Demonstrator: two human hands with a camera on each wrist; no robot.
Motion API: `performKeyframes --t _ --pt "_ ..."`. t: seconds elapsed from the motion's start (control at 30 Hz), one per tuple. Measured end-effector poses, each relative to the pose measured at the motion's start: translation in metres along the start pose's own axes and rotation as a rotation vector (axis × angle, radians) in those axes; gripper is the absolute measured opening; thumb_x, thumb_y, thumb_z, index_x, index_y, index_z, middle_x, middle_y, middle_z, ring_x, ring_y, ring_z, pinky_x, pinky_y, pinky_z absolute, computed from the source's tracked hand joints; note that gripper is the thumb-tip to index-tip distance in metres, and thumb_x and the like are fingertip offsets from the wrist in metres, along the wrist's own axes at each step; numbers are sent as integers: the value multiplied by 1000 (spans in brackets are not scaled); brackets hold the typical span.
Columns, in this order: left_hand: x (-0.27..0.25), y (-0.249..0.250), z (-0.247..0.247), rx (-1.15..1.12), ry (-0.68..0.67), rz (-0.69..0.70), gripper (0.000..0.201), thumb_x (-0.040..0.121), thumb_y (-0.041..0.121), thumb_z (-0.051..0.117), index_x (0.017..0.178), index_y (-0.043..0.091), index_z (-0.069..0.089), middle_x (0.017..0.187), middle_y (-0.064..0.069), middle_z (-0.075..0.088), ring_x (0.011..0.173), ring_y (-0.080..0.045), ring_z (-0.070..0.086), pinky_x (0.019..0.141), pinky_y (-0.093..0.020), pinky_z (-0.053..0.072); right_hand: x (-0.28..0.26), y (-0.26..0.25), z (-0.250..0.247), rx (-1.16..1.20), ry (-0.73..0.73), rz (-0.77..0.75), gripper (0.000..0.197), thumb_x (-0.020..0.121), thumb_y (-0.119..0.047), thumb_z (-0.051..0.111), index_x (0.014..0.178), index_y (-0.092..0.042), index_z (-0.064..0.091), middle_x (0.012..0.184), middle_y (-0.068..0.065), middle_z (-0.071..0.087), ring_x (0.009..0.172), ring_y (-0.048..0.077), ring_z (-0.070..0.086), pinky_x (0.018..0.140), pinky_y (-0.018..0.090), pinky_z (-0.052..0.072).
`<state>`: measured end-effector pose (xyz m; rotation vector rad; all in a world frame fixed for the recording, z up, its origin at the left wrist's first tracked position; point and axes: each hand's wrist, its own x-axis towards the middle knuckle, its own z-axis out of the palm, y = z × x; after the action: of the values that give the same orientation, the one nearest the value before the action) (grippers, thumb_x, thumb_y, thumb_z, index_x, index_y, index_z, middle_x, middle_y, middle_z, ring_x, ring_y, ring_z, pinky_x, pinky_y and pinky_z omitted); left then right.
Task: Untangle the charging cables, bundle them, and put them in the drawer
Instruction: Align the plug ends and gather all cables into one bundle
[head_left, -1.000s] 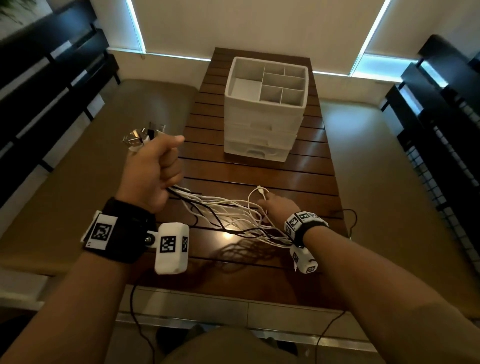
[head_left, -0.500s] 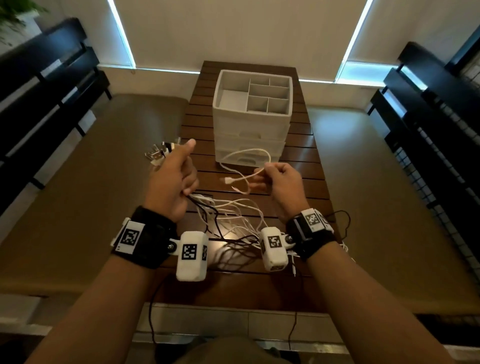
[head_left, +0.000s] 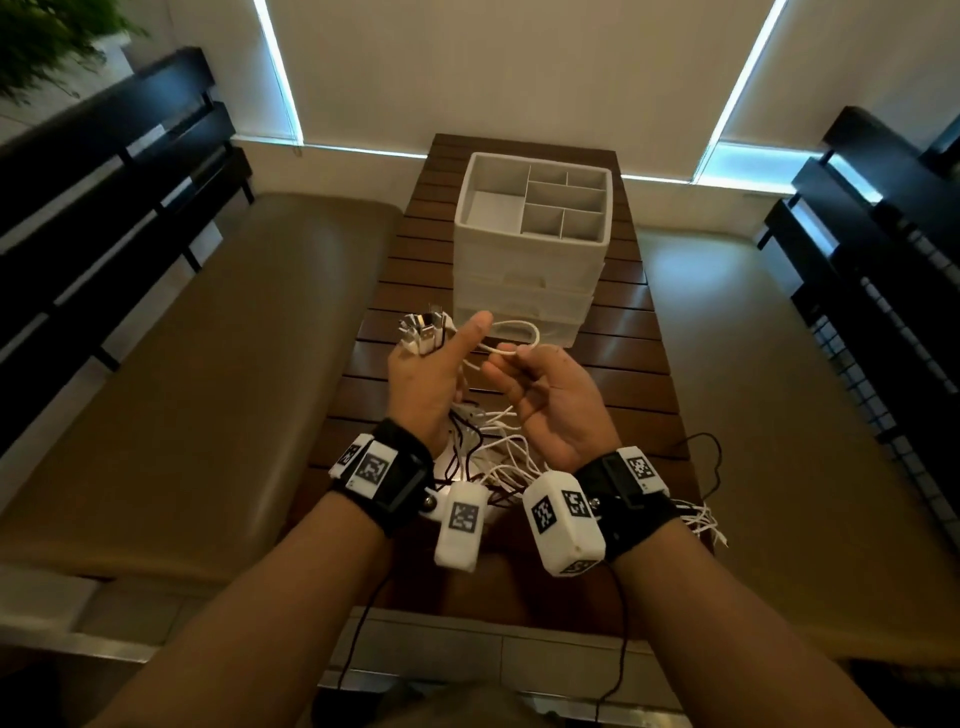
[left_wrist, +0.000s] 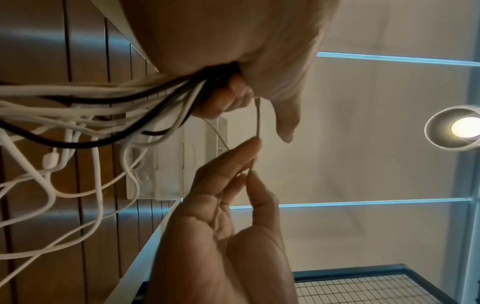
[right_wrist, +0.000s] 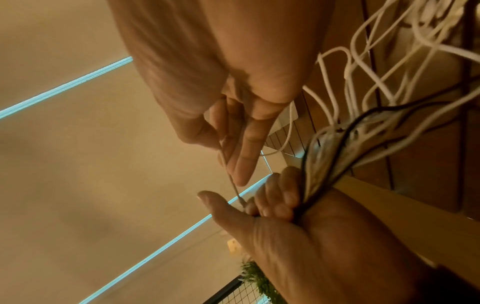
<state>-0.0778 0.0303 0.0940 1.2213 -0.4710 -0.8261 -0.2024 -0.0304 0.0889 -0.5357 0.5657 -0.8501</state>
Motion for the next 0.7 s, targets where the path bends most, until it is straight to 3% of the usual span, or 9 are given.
performKeyframes --t 0.2,0.3,0.37,0.5,0.6,0.63,0.7 --pt "6 2 11 -82 16 -29 37 81 24 91 68 22 56 62 4 49 51 -13 45 51 -29 46 -10 9 -2 -93 -104 74 13 101 3 54 91 -4 56 91 19 71 82 26 73 77 36 65" --pt "1 4 12 -70 -18 -14 36 84 18 88 61 24 61 58 4 51 46 -12 48 49 -28 46 -14 7 -3 -231 -108 34 7 100 2 57 98 -5 57 94 19 71 81 28 72 77 39 65" --pt "-3 7 12 -25 -28 42 33 88 17 84 66 21 60 59 4 49 46 -11 48 48 -28 45 -15 6 -3 -365 -96 -8 7 100 -1 59 106 -5 57 96 20 72 78 30 70 72 40 63" --pt "-7 11 9 111 -48 151 24 90 16 82 73 18 65 64 9 62 62 -8 59 61 -27 53 -19 5 0 -620 -100 -50 7 99 -4 63 103 -5 58 92 19 71 69 28 65 63 40 59" --pt "-8 12 3 182 -94 199 19 90 15 82 80 11 66 73 -11 66 71 -19 66 66 -37 59 -21 2 -2 -855 -134 -87 12 99 -12 67 98 -4 57 82 12 71 66 24 64 60 36 57" --pt "-7 11 0 185 -110 207 18 90 15 81 83 8 66 78 -18 68 74 -23 68 69 -42 60 -20 -2 -3 -975 -141 -112 16 99 -16 69 97 -4 58 81 7 72 67 20 65 62 33 57" --pt "-10 11 -5 191 -130 225 24 94 16 79 90 -3 66 84 -21 70 77 -24 68 74 -42 59 -16 -15 -3 -1331 -97 -219 14 97 -24 71 101 -15 62 90 -3 70 77 8 65 71 28 55"
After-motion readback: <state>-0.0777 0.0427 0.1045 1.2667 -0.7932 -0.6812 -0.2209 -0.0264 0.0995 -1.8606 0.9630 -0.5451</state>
